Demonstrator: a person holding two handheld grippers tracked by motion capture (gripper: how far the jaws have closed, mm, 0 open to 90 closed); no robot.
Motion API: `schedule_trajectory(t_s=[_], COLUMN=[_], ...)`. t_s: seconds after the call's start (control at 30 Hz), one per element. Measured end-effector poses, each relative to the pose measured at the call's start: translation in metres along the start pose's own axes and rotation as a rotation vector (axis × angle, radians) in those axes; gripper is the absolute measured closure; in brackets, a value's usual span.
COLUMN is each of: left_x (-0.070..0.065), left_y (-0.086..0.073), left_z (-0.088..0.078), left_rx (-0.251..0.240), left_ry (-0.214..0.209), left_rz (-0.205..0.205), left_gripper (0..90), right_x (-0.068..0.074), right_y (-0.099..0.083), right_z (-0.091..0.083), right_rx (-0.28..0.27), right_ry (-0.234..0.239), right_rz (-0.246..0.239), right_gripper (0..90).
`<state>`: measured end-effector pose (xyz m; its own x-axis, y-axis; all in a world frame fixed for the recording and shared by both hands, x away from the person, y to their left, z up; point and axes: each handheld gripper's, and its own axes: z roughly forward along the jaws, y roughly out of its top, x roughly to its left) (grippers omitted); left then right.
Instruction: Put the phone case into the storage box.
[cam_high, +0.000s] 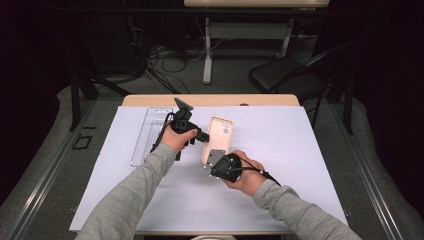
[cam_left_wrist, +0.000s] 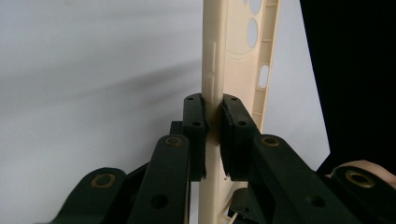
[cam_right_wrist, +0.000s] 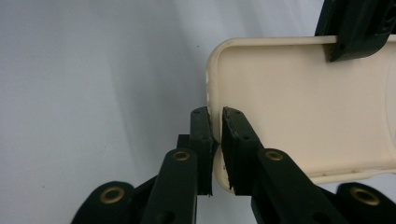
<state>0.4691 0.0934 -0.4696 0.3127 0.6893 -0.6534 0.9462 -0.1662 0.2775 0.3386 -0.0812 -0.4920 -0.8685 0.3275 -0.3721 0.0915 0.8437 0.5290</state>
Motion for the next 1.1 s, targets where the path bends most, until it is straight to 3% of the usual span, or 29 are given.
schedule_trajectory(t_s=[0.57, 0.83, 1.1], left_x=[0.001, 0.000, 0.001], left_y=[-0.001, -0.001, 0.000], left_z=[-0.004, -0.006, -0.010], left_rx=[-0.028, -0.047, -0.082], left_ry=[-0.005, 0.004, 0.008], left_rz=[0.005, 0.026, 0.032], left_gripper=[82.0, 82.0, 82.0], right_x=[-0.001, -0.007, -0.012], right_y=[-0.002, -0.005, -0.008], right_z=[-0.001, -0.007, -0.014], right_rx=[-0.027, -0.066, -0.086], right_ry=[-0.002, 0.006, 0.013], right_rz=[0.022, 0.072, 0.121], right_gripper=[67.5, 58.8, 56.9])
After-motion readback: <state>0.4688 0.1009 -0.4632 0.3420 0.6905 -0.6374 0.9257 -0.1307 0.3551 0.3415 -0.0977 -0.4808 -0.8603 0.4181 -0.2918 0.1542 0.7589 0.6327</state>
